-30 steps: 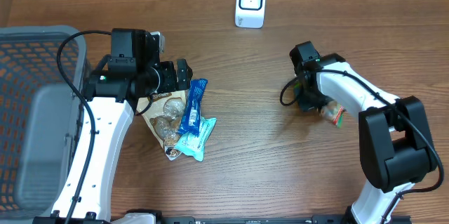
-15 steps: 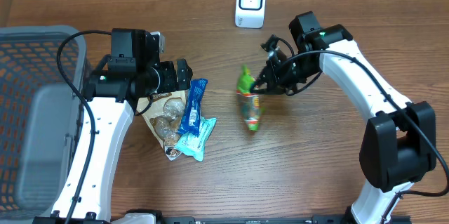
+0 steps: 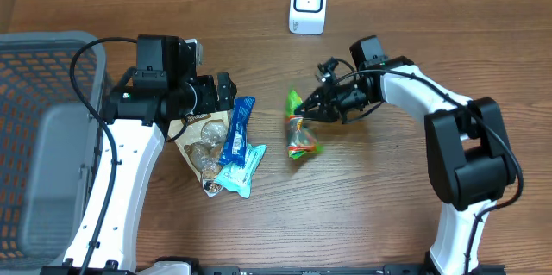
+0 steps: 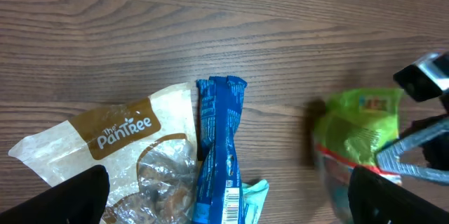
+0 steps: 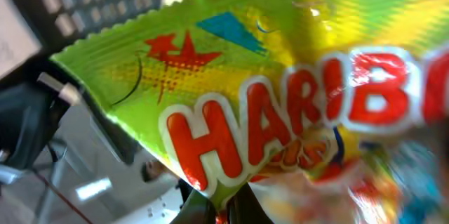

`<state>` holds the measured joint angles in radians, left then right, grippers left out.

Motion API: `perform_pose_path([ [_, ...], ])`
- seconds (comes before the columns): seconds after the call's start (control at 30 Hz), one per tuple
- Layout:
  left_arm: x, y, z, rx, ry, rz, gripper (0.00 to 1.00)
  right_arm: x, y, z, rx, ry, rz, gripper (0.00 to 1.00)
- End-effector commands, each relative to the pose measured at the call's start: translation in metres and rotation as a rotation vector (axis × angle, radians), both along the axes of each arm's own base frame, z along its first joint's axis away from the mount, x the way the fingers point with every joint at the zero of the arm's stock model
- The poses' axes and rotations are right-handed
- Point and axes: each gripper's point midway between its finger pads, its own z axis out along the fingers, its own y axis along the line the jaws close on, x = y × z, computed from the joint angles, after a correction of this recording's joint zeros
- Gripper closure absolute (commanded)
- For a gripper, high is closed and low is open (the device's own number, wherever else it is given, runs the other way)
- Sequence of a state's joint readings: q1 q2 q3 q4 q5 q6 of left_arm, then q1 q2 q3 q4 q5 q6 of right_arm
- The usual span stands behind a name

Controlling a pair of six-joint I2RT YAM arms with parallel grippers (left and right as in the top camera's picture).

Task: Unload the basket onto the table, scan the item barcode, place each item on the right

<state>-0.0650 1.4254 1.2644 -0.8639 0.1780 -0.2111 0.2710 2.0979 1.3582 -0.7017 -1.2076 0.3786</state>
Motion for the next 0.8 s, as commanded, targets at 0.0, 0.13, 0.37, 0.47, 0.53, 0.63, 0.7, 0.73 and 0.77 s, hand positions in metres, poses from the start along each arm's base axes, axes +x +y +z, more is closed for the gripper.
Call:
perform_pose_path([
  [0.0, 0.001, 0.001, -0.004, 0.006, 0.010, 0.010, 0.00, 0.019, -0.026, -0.007, -0.080, 0.013, -0.094, 0.96],
  [0.13, 0.001, 0.001, -0.004, 0.006, 0.010, 0.010, 0.00, 0.036, -0.063, -0.023, -0.187, 0.016, -0.188, 0.96],
  [0.37, 0.001, 0.001, -0.004, 0.006, 0.010, 0.010, 0.00, 0.044, -0.119, -0.055, -0.417, 0.032, -0.281, 0.96],
  [0.47, 0.001, 0.001, -0.004, 0.006, 0.010, 0.010, 0.00, 0.040, -0.125, -0.053, -0.446, 0.023, -0.255, 0.96],
  [0.53, 0.001, 0.001, -0.004, 0.006, 0.010, 0.010, 0.00, 0.040, -0.123, -0.042, -0.445, -0.001, -0.224, 0.96],
  [0.63, 0.001, 0.001, -0.004, 0.006, 0.010, 0.010, 0.00, 0.040, -0.113, -0.016, -0.439, -0.053, -0.178, 0.96],
  [0.7, 0.001, 0.001, -0.004, 0.006, 0.010, 0.010, 0.00, 0.037, -0.101, 0.005, -0.421, -0.089, -0.148, 0.96],
  [0.73, 0.001, 0.001, -0.004, 0.006, 0.010, 0.010, 0.00, 0.035, -0.092, 0.017, -0.397, -0.104, -0.132, 0.96],
  [0.77, 0.001, 0.001, -0.004, 0.006, 0.010, 0.010, 0.00, 0.030, -0.078, 0.033, -0.346, -0.119, -0.111, 0.96],
])
